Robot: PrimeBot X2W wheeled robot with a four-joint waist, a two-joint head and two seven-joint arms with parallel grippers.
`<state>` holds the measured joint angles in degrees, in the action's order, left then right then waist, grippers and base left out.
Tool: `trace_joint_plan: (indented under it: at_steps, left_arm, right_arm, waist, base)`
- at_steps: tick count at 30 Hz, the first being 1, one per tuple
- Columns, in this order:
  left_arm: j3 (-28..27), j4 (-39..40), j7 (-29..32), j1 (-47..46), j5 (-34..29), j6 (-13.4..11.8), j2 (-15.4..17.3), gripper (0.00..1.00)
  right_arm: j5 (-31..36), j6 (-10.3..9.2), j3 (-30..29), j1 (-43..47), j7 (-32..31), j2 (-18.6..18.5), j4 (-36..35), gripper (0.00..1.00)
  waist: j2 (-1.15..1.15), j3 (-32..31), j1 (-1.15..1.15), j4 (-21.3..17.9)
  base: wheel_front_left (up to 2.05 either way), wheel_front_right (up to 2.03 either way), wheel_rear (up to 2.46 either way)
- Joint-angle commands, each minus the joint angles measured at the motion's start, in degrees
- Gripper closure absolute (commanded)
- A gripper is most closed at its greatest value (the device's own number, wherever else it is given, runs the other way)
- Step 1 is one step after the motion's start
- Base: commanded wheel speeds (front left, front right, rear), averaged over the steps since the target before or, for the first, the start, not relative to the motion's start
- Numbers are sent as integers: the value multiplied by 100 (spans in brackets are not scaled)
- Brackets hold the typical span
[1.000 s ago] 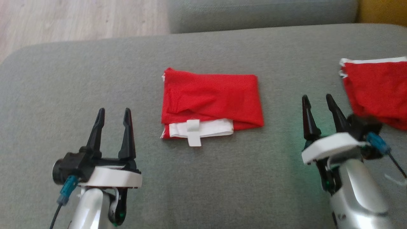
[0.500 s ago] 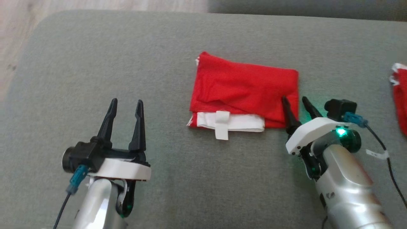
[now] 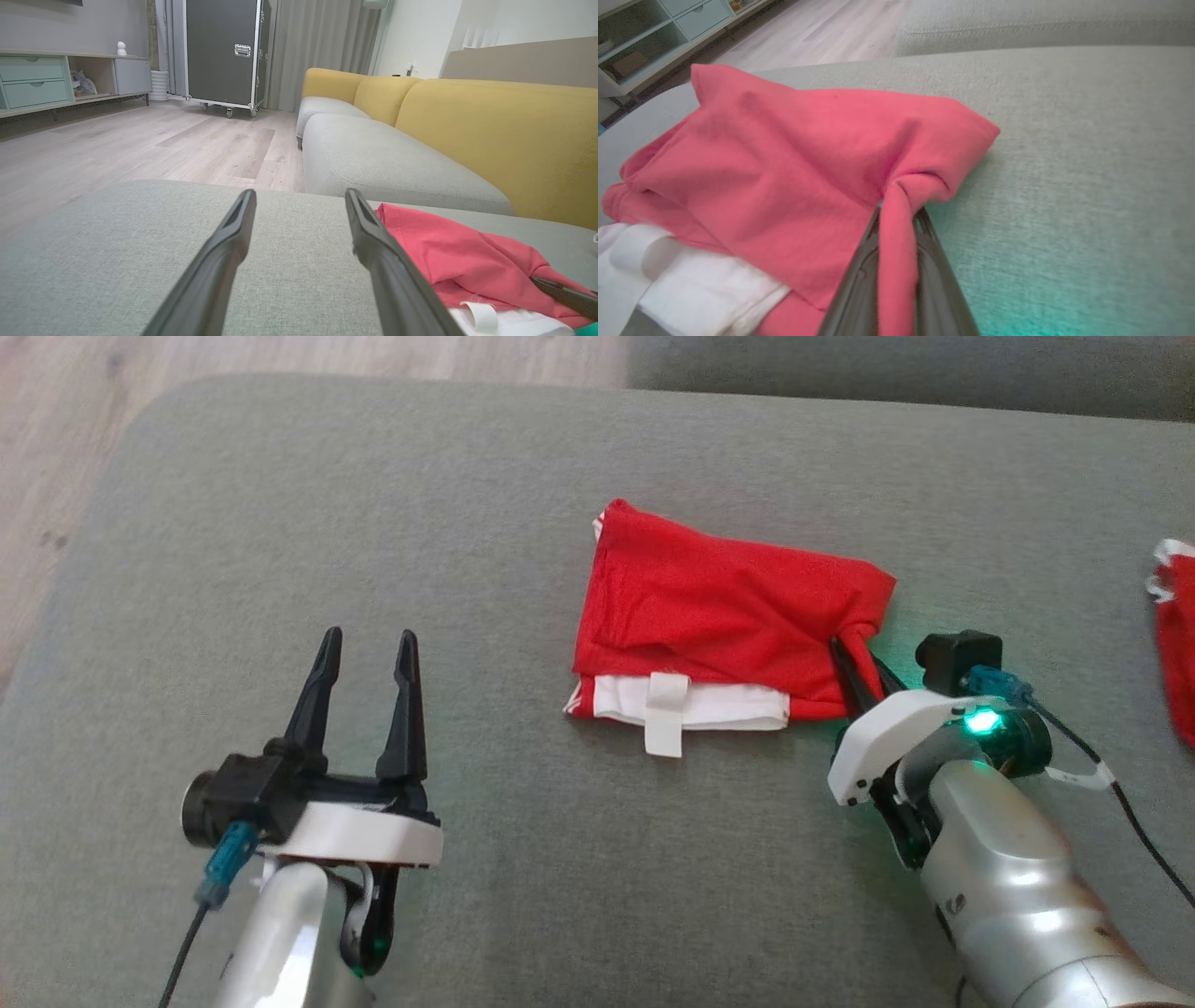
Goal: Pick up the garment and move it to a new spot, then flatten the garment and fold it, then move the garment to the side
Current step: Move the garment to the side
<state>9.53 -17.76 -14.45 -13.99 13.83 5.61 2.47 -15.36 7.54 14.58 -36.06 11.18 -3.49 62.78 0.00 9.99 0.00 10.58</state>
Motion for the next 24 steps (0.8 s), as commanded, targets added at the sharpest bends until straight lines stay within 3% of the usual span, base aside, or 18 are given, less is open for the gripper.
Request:
trace_joint_plan:
  at_steps: [1, 10, 15, 19, 24]
  left_arm:
    - [-185, 193, -55, -90, -46, -2, 41, 0]
    - [-62, 364, -55, 63, -63, -5, 41, 0]
    - [101, 452, -55, 73, -44, -39, 41, 0]
    - [190, 533, -55, -2, -29, -70, 41, 0]
    - [216, 600, -55, -182, -53, -78, 41, 0]
  right_arm:
    - [120, -5, 80, -211, 116, 61, -86, 100]
    - [1458, -5, -184, -176, 358, -85, -554, 100]
    - [1853, -5, -133, -61, 366, -314, -1105, 100]
    - [1967, -5, 21, -89, 178, -659, -1568, 100]
    - [1931, -5, 202, -206, -241, -1369, -2172, 100]
  waist:
    - [0, -94, 0, -132]
    - [0, -334, 0, -798]
    - [0, -341, 0, -1191]
    - [0, -253, 0, -1460]
    - [0, -20, 0, -1681]
  base:
    - [0, 0, 0]
    - [0, 0, 0]
    - [0, 0, 0]
    - [0, 0, 0]
    - [0, 0, 0]
